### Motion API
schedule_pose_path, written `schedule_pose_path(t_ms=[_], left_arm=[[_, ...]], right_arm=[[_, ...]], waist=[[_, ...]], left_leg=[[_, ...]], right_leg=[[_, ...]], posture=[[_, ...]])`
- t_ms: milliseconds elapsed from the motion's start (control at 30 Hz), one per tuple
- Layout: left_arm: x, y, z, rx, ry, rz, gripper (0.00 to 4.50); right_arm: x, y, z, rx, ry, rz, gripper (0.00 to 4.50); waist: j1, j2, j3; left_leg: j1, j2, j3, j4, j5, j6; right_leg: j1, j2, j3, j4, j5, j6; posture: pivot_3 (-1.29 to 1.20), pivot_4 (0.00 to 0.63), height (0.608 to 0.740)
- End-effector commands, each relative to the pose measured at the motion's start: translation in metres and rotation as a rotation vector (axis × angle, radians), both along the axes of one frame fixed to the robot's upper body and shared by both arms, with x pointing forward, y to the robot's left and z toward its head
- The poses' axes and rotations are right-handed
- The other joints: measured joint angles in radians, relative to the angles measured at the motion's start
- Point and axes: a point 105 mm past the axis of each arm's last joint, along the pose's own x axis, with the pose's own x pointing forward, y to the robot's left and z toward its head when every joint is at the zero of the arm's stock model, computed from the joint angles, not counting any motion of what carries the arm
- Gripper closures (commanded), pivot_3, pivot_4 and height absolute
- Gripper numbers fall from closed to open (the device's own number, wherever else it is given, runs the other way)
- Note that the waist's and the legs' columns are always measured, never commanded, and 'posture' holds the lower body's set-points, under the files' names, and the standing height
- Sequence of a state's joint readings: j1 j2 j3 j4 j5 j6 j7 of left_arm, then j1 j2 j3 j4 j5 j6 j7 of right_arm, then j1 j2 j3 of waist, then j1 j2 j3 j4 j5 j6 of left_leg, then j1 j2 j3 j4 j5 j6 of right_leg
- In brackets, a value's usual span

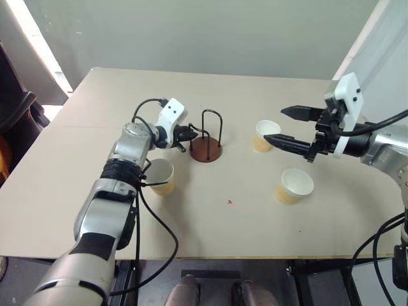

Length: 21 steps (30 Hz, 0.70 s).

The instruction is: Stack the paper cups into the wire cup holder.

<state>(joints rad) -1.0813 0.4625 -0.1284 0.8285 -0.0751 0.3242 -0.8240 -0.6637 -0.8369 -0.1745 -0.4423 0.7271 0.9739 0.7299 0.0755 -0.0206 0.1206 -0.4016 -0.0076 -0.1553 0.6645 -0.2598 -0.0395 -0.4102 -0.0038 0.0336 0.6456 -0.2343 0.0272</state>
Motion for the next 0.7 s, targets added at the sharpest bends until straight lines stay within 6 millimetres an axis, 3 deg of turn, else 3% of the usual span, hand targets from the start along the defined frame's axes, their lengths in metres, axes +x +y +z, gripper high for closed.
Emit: schedule_pose_path(t_ms=[33,233,467,700], left_arm=[[-0.002,0.005,0.021,-0.001,-0.065,-0.019,4.43],[-0.031,-0.029,0.045,-0.029,-0.08,-0.268,4.43],[-0.085,-0.07,0.059,-0.045,-0.046,-0.567,4.43],[-0.119,-0.08,0.02,0.076,0.034,-0.713,4.43]], right_arm=[[-0.005,-0.003,0.011,0.004,-0.055,-0.011,0.0],[-0.005,-0.004,0.009,-0.017,-0.038,0.022,0.0],[-0.034,-0.014,-0.014,-0.172,0.084,0.173,0.0],[-0.056,-0.023,-0.03,-0.268,0.182,0.258,0.0]], waist=[[0.0,0.0,0.0],[0.003,0.0,0.0],[0.007,0.0,0.0],[0.005,0.0,0.0]], left_leg=[[0.0,0.0,0.0,0.0,0.0,0.0],[-0.001,-0.001,0.0,0.001,0.001,0.001],[-0.004,-0.002,0.002,0.001,0.001,0.002],[0.001,0.0,0.009,0.002,0.001,0.002]], right_leg=[[0.0,0.0,0.0,0.0,0.0,0.0],[0.0,0.0,0.001,0.0,0.001,0.001],[0.0,-0.001,0.001,-0.001,0.002,0.003],[0.002,0.0,0.005,0.001,0.002,0.004]], posture=[[0.0,0.15,0.74],[0.0,0.15,0.74],[0.0,0.15,0.74],[0.0,0.15,0.74]])
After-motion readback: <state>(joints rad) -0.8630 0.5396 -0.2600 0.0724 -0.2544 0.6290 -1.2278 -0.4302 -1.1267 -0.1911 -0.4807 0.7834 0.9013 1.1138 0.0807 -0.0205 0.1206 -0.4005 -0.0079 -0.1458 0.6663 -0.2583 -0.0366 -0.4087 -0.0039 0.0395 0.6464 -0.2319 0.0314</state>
